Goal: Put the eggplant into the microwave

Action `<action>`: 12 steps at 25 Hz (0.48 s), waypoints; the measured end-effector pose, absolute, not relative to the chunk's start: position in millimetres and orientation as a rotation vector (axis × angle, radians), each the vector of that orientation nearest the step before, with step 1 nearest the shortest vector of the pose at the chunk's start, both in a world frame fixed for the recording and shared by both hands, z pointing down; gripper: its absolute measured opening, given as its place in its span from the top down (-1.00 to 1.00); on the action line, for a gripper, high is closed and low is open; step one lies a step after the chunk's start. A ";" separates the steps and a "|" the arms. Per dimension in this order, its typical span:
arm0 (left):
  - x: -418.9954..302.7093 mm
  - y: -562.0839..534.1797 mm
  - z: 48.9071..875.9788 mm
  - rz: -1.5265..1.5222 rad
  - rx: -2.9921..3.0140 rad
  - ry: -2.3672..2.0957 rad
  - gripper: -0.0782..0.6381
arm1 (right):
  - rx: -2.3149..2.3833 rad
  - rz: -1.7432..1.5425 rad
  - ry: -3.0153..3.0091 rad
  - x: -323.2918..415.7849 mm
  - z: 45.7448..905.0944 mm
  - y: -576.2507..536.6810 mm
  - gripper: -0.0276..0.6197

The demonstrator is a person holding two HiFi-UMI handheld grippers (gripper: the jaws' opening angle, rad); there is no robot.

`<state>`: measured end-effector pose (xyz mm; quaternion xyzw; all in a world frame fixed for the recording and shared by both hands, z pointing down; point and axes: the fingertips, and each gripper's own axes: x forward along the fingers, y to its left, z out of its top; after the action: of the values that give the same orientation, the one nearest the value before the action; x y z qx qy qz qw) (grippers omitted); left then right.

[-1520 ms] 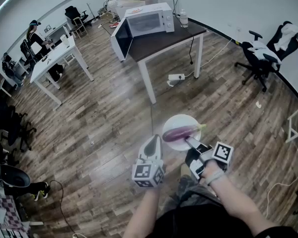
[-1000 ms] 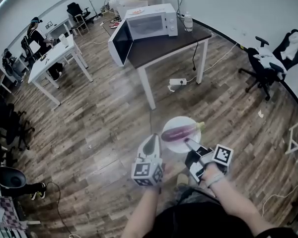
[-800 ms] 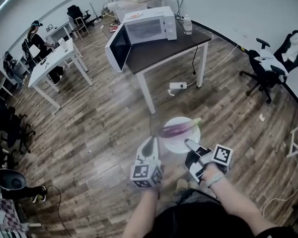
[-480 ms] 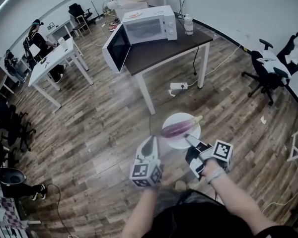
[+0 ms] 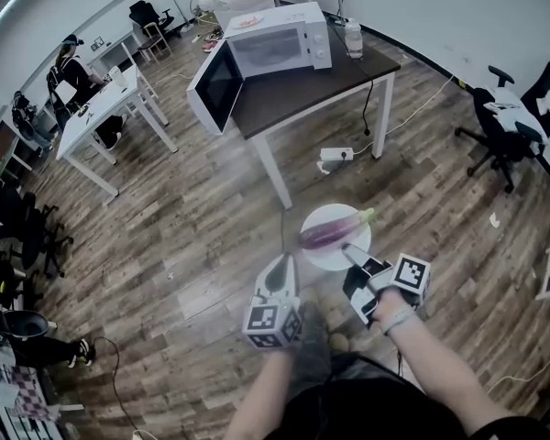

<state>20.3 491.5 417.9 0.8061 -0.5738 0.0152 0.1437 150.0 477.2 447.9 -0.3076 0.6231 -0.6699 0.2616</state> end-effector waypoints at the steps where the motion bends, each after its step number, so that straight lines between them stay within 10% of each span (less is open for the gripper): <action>1: 18.5 488.4 418.7 0.045 2.319 -1.655 0.78 | -0.833 -1.814 1.686 148.3 449.0 473.5 0.84; 12: 5.7 415.3 425.6 0.048 2.325 -1.642 0.78 | -0.850 -1.790 1.669 144.5 451.9 407.9 0.84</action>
<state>5.7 415.3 425.6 0.8079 -0.5706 0.0168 0.1467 144.5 407.9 451.9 -0.3155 0.6200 -0.6649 0.2719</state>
